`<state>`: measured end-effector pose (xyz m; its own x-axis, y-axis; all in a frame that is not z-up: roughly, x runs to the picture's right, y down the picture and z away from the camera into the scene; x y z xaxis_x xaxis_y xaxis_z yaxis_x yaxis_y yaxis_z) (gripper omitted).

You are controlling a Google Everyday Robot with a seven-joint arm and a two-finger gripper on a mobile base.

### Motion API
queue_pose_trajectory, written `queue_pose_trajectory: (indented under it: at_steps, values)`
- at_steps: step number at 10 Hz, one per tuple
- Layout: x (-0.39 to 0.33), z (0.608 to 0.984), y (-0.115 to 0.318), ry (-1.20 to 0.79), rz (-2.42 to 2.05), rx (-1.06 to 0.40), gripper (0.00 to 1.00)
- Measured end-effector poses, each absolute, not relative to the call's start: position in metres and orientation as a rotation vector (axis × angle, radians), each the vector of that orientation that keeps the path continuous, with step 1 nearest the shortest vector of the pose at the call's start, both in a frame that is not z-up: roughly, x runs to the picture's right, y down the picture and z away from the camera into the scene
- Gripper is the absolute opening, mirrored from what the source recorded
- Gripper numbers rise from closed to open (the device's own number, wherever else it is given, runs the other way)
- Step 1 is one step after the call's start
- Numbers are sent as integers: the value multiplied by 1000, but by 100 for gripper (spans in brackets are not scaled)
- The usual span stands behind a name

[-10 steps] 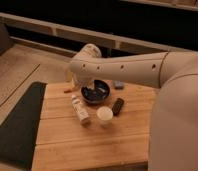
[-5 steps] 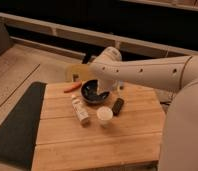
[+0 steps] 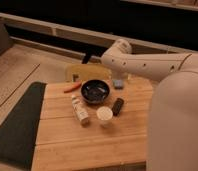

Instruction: Move the arm in a circular motion

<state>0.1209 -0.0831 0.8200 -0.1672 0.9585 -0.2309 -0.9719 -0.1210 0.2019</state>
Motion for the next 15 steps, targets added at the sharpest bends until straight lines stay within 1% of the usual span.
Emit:
queue_pose_trajectory:
  at_steps: [2, 4, 6, 9, 12, 14, 15]
  values:
    - [86, 841, -110, 262, 1661, -86, 65]
    - [29, 848, -114, 179, 1610, -206, 65]
    - [-35, 837, -96, 109, 1522, -348, 65]
    - [-86, 811, -60, 70, 1438, -490, 65]
    - [-110, 772, -19, 77, 1421, -580, 65]
    - [-100, 755, 14, 139, 1438, -604, 65]
    - [-82, 750, 27, 189, 1465, -591, 65]
